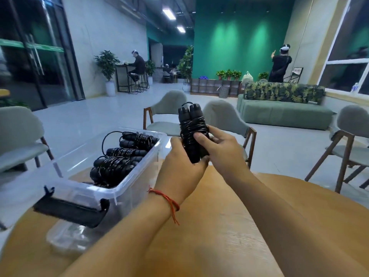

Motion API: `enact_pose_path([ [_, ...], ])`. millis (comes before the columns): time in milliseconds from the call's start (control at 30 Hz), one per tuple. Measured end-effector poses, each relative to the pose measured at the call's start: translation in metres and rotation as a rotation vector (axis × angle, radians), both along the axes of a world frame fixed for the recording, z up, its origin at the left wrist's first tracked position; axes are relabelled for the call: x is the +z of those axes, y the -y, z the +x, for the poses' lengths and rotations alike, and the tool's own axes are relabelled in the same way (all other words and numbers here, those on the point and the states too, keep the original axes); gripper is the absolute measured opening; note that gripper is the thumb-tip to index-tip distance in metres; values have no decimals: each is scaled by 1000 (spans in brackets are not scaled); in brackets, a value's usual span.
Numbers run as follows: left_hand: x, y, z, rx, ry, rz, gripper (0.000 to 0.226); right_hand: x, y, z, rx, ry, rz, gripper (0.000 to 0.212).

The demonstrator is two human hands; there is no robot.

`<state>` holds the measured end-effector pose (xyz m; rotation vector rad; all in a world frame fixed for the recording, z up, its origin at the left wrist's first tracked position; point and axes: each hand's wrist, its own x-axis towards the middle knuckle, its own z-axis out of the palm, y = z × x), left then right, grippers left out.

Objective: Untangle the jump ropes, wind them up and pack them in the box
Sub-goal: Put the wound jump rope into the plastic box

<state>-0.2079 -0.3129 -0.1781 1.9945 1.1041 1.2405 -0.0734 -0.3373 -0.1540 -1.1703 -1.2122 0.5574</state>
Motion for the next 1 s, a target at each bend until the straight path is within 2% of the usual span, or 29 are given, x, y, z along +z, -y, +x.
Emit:
enact_pose_path([
  [167, 33, 11, -93, 165, -73, 114, 31, 43, -16, -66, 189, 117, -49, 23],
  [267, 49, 6, -159, 313, -82, 184, 15, 67, -31, -119, 268, 296, -113, 28],
  [300, 51, 1, -180, 372, -91, 219, 12, 70, -40, -134, 266, 407, -129, 30],
  [400, 51, -17, -234, 480, -157, 317, 29, 70, -57, -172, 188, 854, -226, 51],
  [467, 48, -25, -255, 377, -236, 297, 45, 63, -61, -188, 218, 992, -334, 63],
  [533, 43, -32, -263, 206, -312, 244, 55, 54, -64, -197, 269, 1095, -413, 58],
  [600, 39, -35, -265, 88, -377, 152, 53, 47, -71, -201, 314, 1102, -468, 51],
  [733, 31, -41, -267, 19, -530, 22, 37, 33, -76, -199, 372, 1029, -508, 35],
  [900, 26, -44, -269, -27, -706, -34, 31, 17, -77, -198, 318, 1122, -408, 50],
  [1000, 29, -45, -265, -13, -797, -27, 34, 9, -72, -196, 248, 1149, -280, 40],
])
